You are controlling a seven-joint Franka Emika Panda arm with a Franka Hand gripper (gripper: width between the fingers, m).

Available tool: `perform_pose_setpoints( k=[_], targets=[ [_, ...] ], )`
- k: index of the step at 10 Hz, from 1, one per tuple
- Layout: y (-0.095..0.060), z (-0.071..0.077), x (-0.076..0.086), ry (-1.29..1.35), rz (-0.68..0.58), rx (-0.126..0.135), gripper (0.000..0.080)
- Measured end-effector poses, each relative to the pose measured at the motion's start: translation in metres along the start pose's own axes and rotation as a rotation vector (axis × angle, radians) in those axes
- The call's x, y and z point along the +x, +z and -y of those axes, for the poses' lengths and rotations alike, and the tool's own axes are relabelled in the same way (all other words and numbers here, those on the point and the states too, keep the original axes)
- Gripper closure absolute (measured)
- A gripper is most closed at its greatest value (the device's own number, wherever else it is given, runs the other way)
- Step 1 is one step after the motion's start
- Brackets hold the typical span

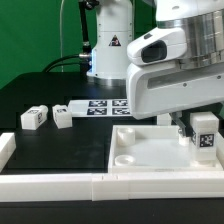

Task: Assemble one leg

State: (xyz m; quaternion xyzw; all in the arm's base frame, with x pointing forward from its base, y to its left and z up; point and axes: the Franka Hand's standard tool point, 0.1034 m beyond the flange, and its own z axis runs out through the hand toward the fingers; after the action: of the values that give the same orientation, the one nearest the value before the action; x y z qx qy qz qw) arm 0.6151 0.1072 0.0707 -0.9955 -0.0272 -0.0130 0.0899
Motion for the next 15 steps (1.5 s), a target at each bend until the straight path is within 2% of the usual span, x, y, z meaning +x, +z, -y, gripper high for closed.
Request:
perform_pose_setpoints(
  k=[1,5,7,11,12,15],
  targets=[
    [0.0,0.0,0.0,0.0,0.0,0.0,0.0509],
    [0.0,0.001,0.0,0.072,0.0,0.001,0.0509],
    [0.0,0.004,0.001,0.41,-0.037,0.008,0.0509],
    [0.006,0.019,-0.004,1.007,-0.045,0.006,0.0508],
    [0.009,0.024,-0.006,1.111,-0.049,-0.002,0.0508],
    [0.01,0.026,-0.004,1.221,-0.044,0.014,0.0508]
  ],
)
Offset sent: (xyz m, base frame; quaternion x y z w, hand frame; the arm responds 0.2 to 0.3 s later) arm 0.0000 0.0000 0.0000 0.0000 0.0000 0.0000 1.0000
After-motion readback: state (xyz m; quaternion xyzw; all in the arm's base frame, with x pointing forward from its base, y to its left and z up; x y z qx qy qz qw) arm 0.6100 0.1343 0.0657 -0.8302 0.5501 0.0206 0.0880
